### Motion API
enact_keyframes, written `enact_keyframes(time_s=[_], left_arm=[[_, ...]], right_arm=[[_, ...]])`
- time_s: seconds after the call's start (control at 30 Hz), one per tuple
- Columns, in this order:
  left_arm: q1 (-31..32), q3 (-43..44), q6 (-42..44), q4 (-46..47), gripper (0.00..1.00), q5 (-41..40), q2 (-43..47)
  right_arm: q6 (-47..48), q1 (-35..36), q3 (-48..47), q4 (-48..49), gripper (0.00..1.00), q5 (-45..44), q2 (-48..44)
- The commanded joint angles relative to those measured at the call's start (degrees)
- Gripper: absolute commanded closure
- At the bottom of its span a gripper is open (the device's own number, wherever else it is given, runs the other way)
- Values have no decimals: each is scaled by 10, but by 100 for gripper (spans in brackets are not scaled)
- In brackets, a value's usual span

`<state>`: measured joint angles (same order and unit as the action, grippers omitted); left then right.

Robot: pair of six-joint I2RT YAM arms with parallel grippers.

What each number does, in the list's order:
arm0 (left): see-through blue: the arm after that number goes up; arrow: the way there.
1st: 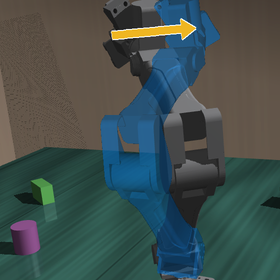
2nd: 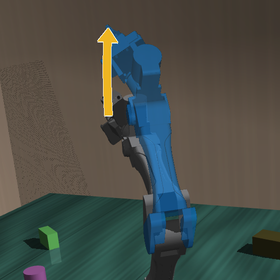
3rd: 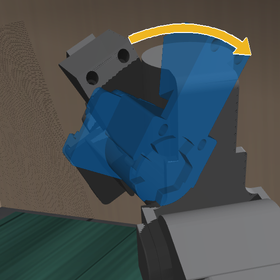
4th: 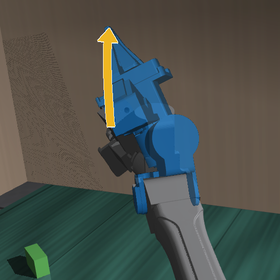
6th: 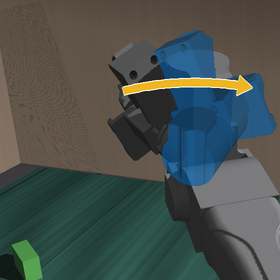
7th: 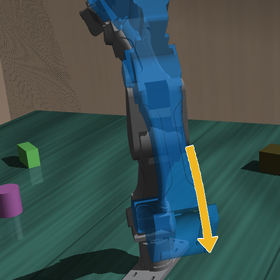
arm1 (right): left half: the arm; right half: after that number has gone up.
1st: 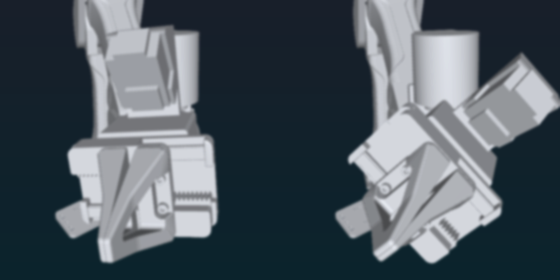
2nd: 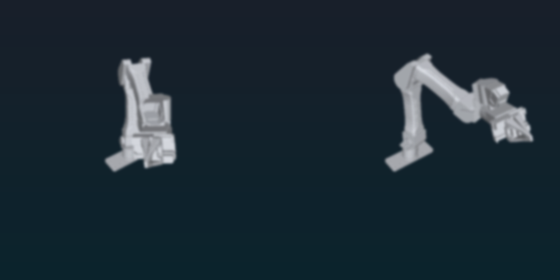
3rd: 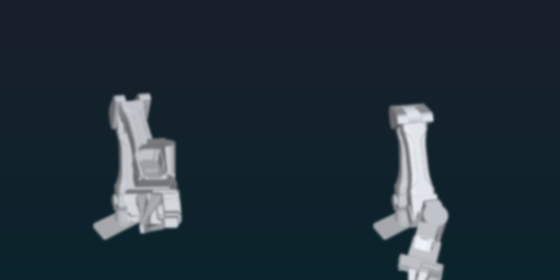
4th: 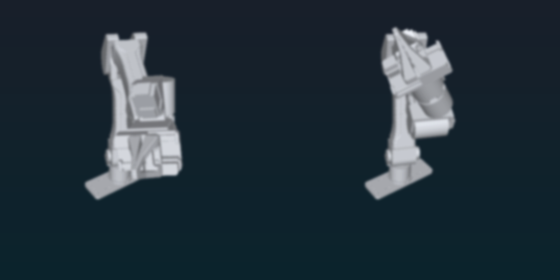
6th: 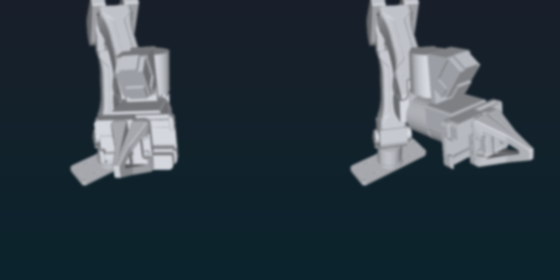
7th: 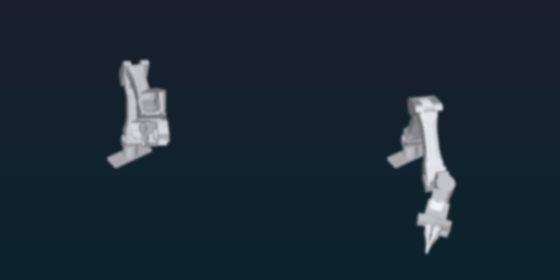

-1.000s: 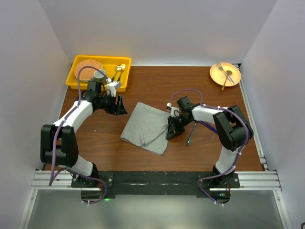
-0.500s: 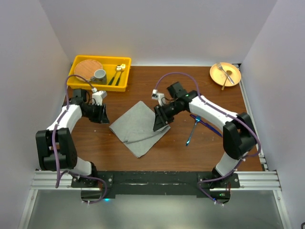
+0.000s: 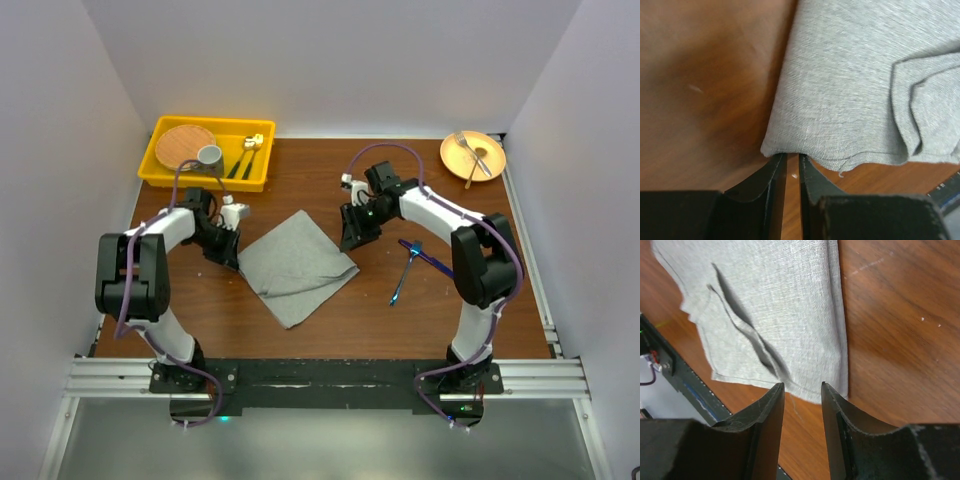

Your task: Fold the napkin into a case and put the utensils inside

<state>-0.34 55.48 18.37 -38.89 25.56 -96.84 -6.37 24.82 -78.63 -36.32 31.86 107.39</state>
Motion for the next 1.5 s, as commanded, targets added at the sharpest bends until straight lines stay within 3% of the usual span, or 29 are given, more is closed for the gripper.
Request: enact_keyframes(time_s=[0.0,0.13,0.2,0.27,0.33,0.5,0.7,0.9,1.47], left_arm=[[26,65,-3,48,80,-23,-41],[26,112,3,51,78,-53,-74],[18,146,17,29,72,-56,-85],[-16,173,38,12,66,-16,-73],[-61,177,54,3,54,84,-47],[-60,155,101,-3,34,181,55],[61,104,63,41,31,120,92],[108,87,23,65,29,106,56],[153,72,-9,93,27,103,-45]], right_arm=[[-12,4,21,14,60,-25,-10],[-21,2,45,-3,60,1,-31],[-32,4,58,-12,60,17,-46],[-36,2,59,-18,60,29,-60],[-36,2,58,-18,60,20,-69],[-39,-7,59,1,57,-22,-74],[-50,-9,44,2,56,-7,-30],[-53,-9,41,5,55,5,3],[-51,-10,44,1,64,8,40]])
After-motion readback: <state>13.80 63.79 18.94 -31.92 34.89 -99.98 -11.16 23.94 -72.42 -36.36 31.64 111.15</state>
